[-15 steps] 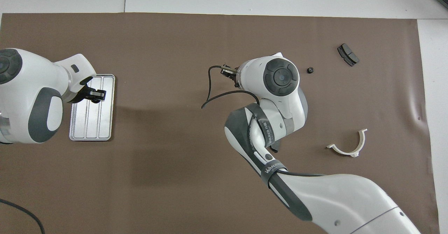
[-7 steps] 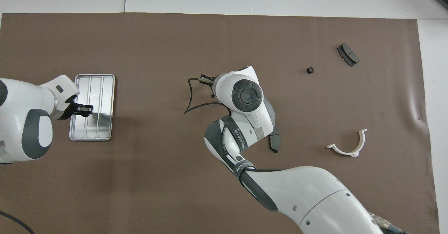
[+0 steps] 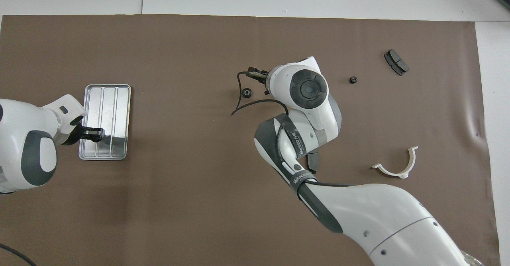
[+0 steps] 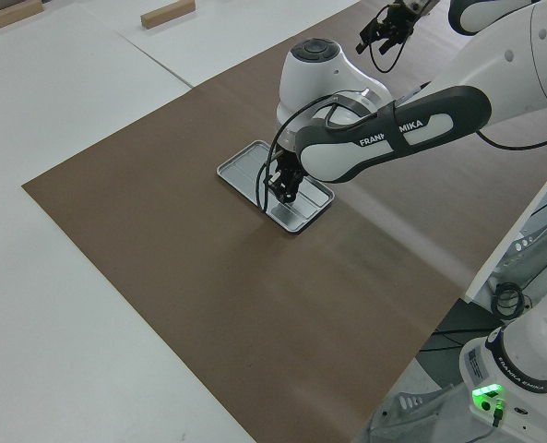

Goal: Pick bearing gear from pile to tray

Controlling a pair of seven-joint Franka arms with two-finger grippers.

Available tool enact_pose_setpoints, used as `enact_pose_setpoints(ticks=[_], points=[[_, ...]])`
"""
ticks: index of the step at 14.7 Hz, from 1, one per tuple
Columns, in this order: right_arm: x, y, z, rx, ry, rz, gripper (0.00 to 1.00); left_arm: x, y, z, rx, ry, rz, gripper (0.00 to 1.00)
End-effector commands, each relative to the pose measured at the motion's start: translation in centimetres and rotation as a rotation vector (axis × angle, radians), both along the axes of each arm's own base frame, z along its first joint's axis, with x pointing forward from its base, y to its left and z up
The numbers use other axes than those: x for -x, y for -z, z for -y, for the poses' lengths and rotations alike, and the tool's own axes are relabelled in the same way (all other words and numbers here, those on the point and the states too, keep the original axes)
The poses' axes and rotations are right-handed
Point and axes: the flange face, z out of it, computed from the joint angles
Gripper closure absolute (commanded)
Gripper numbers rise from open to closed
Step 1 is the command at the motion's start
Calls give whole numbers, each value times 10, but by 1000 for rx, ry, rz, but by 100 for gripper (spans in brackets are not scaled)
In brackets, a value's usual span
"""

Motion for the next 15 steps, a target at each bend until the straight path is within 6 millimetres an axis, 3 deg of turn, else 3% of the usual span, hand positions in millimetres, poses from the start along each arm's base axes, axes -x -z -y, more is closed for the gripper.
enact_pose_setpoints(ticks=[1, 4, 6, 8, 10, 12, 15], points=[[-7, -42, 69, 86, -113, -49, 0, 1, -14, 3, 14, 15, 34, 0], [-18, -40, 136, 178, -285, -116, 0, -15, -50, 12, 21, 30, 45, 0], [-28, -33, 188, 225, -412, -131, 0, -34, -81, 41, 22, 83, 49, 0], [-33, -19, 215, 258, -528, -146, 0, -47, -92, 75, 17, 127, 81, 0], [-40, 3, 228, 261, -557, -164, 0, -58, -104, 117, -7, 160, 125, 0], [-48, 27, 227, 247, -550, -164, 0, -69, -110, 167, -26, 145, 151, 0], [-49, 43, 230, 248, -560, -160, 0, -77, -103, 243, -6, 125, 160, 0]])
